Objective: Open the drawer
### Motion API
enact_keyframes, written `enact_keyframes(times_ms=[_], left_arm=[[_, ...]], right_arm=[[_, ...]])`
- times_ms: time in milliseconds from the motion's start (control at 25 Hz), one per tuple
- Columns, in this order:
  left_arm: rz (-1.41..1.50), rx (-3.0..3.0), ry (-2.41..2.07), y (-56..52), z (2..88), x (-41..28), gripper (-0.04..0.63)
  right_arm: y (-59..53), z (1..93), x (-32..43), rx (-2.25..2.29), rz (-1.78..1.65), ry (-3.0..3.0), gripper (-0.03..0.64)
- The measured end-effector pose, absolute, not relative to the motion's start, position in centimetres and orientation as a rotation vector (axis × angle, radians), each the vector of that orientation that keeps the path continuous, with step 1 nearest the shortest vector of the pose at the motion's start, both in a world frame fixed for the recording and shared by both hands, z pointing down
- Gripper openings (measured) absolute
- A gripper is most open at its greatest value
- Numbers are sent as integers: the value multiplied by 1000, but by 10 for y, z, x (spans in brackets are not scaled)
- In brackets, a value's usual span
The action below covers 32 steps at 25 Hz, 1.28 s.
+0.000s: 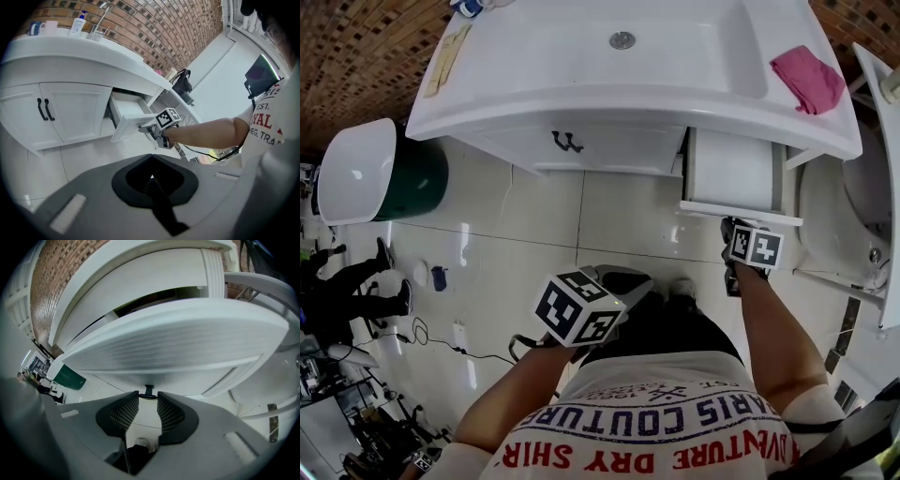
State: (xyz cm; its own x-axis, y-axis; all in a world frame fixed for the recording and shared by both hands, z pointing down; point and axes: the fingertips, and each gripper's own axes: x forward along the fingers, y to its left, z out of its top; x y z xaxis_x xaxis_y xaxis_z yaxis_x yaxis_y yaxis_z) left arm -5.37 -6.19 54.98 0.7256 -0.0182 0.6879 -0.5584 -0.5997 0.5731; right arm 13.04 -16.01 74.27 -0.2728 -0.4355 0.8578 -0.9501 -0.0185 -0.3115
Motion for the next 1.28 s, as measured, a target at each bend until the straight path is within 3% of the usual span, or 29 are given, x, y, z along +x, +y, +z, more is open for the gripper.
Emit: enact_keyframes(times_ms=[880,960,1280], left_arm=[[826,2095,-443,-55,548,-54,-14],[817,2093,-436,-55,547,-57,-14],[742,2117,-413,-58,526,-61,-14]], right_arm=[[-148,745,129,1399,1286,-1720,140],[-145,747,129,1394,1274,-1706,189],[-110,727,139,1251,1156,-1677,202]])
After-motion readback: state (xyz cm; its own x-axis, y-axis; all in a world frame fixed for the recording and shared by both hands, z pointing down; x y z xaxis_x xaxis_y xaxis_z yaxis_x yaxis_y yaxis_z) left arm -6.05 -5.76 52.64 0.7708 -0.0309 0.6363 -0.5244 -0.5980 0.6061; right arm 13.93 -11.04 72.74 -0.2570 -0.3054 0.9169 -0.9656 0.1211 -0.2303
